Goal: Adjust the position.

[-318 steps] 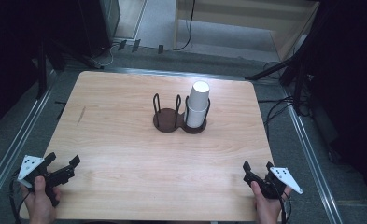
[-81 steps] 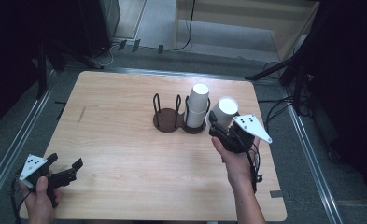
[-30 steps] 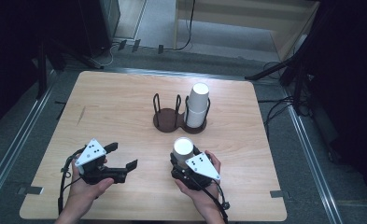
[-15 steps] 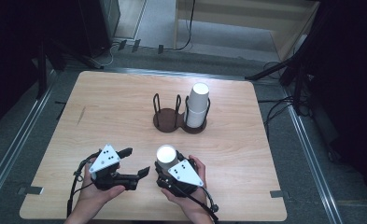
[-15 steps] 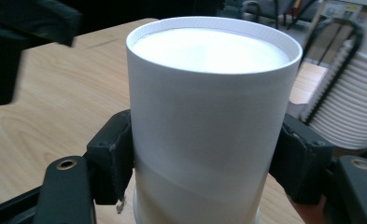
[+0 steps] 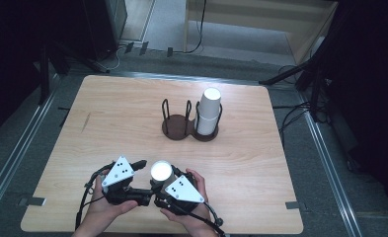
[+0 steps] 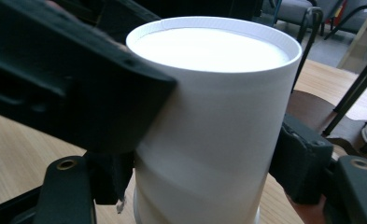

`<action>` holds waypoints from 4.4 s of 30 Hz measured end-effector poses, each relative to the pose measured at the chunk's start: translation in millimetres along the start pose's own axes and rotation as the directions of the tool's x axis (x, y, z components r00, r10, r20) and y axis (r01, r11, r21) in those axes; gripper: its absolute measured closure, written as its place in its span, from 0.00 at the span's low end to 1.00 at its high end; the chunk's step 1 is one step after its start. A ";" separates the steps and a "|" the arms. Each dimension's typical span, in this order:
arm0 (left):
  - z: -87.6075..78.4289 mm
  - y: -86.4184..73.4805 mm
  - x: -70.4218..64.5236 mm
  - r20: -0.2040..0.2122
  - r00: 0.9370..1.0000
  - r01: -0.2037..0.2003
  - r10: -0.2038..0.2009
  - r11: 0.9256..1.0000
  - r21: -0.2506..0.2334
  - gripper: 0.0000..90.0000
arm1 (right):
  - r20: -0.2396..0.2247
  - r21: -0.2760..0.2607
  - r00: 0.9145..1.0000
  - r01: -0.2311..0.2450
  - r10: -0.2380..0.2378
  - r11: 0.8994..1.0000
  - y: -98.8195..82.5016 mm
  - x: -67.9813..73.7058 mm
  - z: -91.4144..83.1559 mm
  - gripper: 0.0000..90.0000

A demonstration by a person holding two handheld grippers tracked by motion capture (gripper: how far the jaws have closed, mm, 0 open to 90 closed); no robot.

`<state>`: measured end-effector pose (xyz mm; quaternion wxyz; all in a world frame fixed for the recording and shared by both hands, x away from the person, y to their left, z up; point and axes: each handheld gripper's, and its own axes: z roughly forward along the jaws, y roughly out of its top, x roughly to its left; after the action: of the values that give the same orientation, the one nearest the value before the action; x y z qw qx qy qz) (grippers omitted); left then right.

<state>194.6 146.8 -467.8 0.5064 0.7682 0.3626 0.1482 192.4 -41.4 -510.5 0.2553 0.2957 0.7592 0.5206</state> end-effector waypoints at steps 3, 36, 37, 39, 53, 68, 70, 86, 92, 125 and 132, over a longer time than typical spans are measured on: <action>-0.1 0.5 -2.0 0.001 1.000 -0.006 0.006 1.000 -0.001 0.20 | -0.005 0.004 1.000 0.005 -0.005 1.000 -0.4 2.3 0.7 0.33; -10.2 5.2 -1.3 0.006 1.000 -0.017 0.017 0.998 -0.054 0.40 | -0.010 0.016 0.999 0.033 -0.033 0.999 -2.9 10.1 3.7 0.21; -10.9 5.7 -0.7 0.008 1.000 -0.014 0.015 0.998 -0.057 0.39 | -0.006 0.010 0.999 0.032 -0.032 0.999 -3.0 9.7 3.6 0.22; -11.8 6.1 0.1 0.009 1.000 -0.015 0.016 0.998 -0.056 0.39 | -0.009 -0.001 0.999 0.041 -0.041 0.999 -3.1 9.2 3.1 0.24; -15.1 16.7 4.1 0.021 1.000 0.016 -0.018 0.996 0.089 0.34 | 0.037 0.000 0.981 0.192 -0.192 0.981 -6.8 16.8 2.7 0.31; -10.3 15.9 6.4 0.018 0.999 0.043 -0.048 0.980 0.192 0.32 | 0.074 0.013 0.937 0.342 -0.342 0.940 -10.3 24.8 3.4 0.31; -10.9 16.0 7.6 0.018 0.999 0.046 -0.050 0.983 0.176 0.33 | 0.084 0.014 0.934 0.348 -0.348 0.937 -10.3 23.6 3.5 0.31; -19.9 12.3 18.5 -0.048 0.998 0.038 -0.040 0.999 -0.025 0.36 | 0.118 0.001 0.946 0.305 -0.303 0.952 -2.6 15.4 -1.2 0.13; -20.3 8.7 22.4 -0.099 0.994 0.039 -0.046 0.997 -0.068 0.36 | 0.129 0.005 0.951 0.284 -0.282 0.959 -1.9 12.0 -2.0 0.13; -18.5 -12.3 39.3 -0.162 0.981 0.027 -0.108 0.899 -0.437 0.36 | 0.153 -0.012 0.986 0.071 -0.068 0.997 7.1 -4.1 -3.9 0.09; -13.7 -16.6 38.9 -0.183 0.979 -0.003 -0.089 0.892 -0.451 0.37 | 0.137 -0.047 0.991 0.015 -0.009 0.999 12.4 -4.1 -5.6 0.10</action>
<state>206.7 187.2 -481.9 0.6345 0.6036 0.3841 0.2925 193.7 -44.4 -496.7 0.3167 0.3198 0.7291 0.5156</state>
